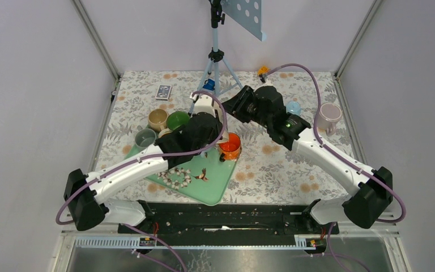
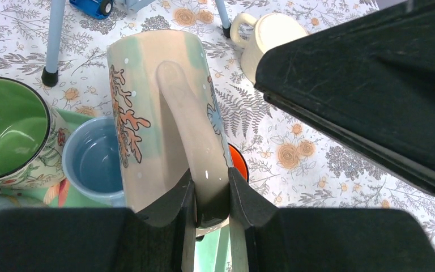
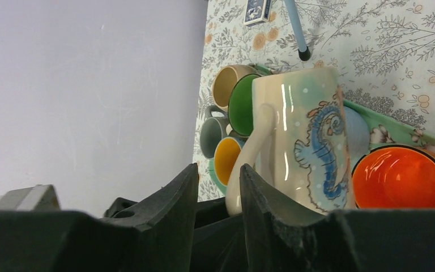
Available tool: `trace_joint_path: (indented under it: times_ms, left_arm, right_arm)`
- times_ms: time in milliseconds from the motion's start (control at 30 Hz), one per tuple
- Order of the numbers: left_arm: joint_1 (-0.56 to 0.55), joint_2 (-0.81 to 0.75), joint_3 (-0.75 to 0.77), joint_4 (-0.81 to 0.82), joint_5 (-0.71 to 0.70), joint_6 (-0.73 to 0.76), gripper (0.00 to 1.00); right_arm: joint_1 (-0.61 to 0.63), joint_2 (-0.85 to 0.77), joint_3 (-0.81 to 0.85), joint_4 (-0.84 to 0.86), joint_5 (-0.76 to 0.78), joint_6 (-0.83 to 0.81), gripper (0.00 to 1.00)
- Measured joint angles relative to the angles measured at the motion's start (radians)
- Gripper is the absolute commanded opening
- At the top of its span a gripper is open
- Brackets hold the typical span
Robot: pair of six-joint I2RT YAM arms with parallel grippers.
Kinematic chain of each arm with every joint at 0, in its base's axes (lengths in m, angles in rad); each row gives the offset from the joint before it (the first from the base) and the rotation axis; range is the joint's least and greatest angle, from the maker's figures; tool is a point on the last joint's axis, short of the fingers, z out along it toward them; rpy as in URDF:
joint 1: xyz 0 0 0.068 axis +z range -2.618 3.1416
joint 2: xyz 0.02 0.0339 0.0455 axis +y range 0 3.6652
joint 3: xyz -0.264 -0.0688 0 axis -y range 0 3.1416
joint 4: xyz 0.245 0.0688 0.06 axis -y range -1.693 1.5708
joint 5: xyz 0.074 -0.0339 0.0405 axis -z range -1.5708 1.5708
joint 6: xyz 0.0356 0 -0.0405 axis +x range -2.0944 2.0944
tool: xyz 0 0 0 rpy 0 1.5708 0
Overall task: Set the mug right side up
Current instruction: Place the cup on the tray.
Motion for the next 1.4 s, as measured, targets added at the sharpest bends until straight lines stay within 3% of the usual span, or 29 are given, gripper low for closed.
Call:
trace_joint_path:
  times_ms: [167,400,567,933,1133,1400]
  left_arm:
    - [-0.001,-0.029,0.041,-0.060,0.011,-0.001,0.00]
    - [0.015,-0.076,0.104,-0.161,0.062,-0.027,0.00]
    - [0.060,-0.081,0.148,-0.280,0.151,-0.067,0.00]
    - [0.182,-0.081,0.293,-0.612,0.422,-0.164,0.00]
    - [0.210,-0.081,0.285,-0.731,0.565,-0.238,0.00]
    - [0.248,-0.081,0.161,-0.743,0.708,-0.299,0.00]
  right_arm:
    - [0.000,0.000,-0.003,0.000,-0.006,-0.034,0.51]
    - [0.000,-0.015,-0.003,-0.025,0.013,-0.117,0.86]
    - [0.000,-0.053,-0.022,-0.031,0.023,-0.190,0.98]
    - [0.000,-0.079,-0.046,-0.076,0.031,-0.335,1.00]
    - [0.000,-0.117,-0.097,-0.093,0.021,-0.370,1.00]
    - [0.000,-0.143,-0.164,-0.105,-0.040,-0.422,1.00]
